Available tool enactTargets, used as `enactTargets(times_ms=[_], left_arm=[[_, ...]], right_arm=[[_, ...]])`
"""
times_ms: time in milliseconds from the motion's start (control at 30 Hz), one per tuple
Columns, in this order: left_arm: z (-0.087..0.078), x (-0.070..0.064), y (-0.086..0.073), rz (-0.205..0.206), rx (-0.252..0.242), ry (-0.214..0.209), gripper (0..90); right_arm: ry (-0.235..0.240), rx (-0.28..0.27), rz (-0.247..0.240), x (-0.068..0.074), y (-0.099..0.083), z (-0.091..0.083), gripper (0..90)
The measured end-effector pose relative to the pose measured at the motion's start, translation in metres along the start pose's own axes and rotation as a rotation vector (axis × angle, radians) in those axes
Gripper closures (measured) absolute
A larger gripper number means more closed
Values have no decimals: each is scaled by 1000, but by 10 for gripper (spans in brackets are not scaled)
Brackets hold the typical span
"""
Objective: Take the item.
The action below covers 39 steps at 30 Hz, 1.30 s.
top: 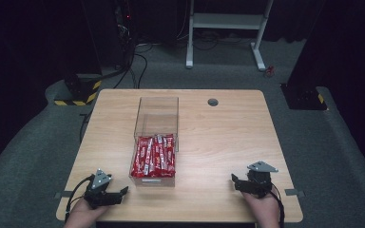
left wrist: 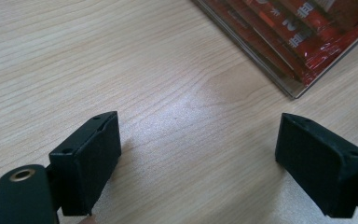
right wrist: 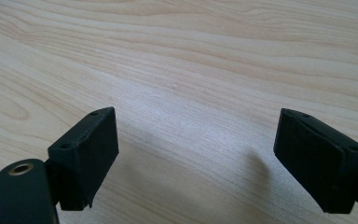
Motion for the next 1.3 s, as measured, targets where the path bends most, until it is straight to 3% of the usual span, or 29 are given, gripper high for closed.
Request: enactTargets(times_ms=[1300], left_arm=[[0,0,0,0,0,0,145]], right_arm=[[141,-81,-99,65,10,-3,174]])
Point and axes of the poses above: each handheld gripper's, and its own axes: z roughly forward along the jaws, y roughly out of its top, x roughly to its left, the point moved 5 cm from there along z, roughly forward along the jaws, and after that the axes turned 5 degrees about x, right-handed, at the moved point
